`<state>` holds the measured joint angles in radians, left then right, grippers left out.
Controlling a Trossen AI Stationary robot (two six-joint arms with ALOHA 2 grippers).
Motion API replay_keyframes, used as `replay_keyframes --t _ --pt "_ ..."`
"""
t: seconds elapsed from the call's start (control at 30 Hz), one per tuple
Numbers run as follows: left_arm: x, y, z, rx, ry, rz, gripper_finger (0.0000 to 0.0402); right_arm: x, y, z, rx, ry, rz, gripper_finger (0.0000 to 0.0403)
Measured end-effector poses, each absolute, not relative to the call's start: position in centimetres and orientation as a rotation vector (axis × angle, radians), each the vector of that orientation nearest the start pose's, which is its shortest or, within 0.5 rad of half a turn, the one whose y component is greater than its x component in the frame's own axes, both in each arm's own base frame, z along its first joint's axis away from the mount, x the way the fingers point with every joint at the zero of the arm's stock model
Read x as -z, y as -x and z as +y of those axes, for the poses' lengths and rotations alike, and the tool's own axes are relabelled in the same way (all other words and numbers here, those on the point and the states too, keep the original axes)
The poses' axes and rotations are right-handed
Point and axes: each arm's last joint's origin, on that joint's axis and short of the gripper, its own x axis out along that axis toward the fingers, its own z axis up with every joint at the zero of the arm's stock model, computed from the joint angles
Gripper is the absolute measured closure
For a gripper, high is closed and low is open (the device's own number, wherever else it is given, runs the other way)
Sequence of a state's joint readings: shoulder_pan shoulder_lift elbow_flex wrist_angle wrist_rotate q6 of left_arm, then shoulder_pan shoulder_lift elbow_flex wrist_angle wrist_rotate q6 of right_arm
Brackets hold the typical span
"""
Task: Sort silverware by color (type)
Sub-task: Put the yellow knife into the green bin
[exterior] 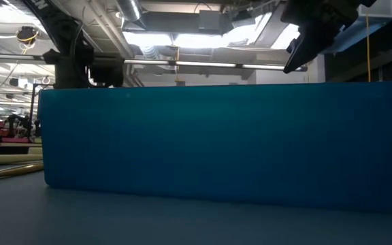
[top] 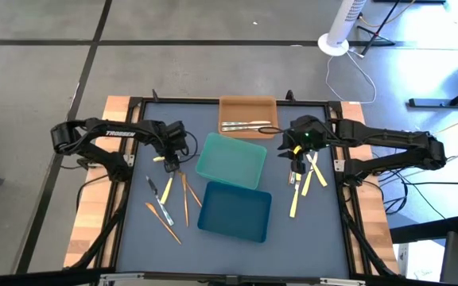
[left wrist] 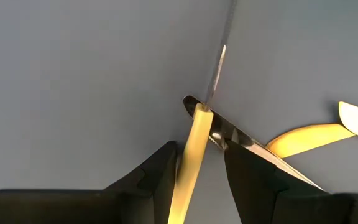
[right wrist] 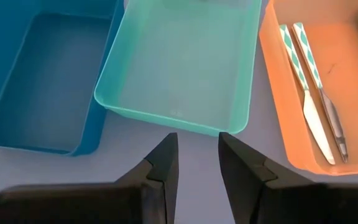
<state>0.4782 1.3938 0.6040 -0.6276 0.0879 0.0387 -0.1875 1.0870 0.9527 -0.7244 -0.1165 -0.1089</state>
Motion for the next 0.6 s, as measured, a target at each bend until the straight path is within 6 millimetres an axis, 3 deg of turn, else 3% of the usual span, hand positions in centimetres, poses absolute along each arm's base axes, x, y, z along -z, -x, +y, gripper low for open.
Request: replay_keyframes --t 0.43,0.6 --pt "-13.7 -18.06 9.08 -0.299 0.364 1.368 0.0271 -29.23 -20.97 -3.64 0.022 -0.024 0.829 0.0301" --pt "-13.69 -18.05 9.09 -0.302 0.365 1.368 0.0298 -29.21 -20.96 -3.63 0.021 -0.024 0.83 0.0301"
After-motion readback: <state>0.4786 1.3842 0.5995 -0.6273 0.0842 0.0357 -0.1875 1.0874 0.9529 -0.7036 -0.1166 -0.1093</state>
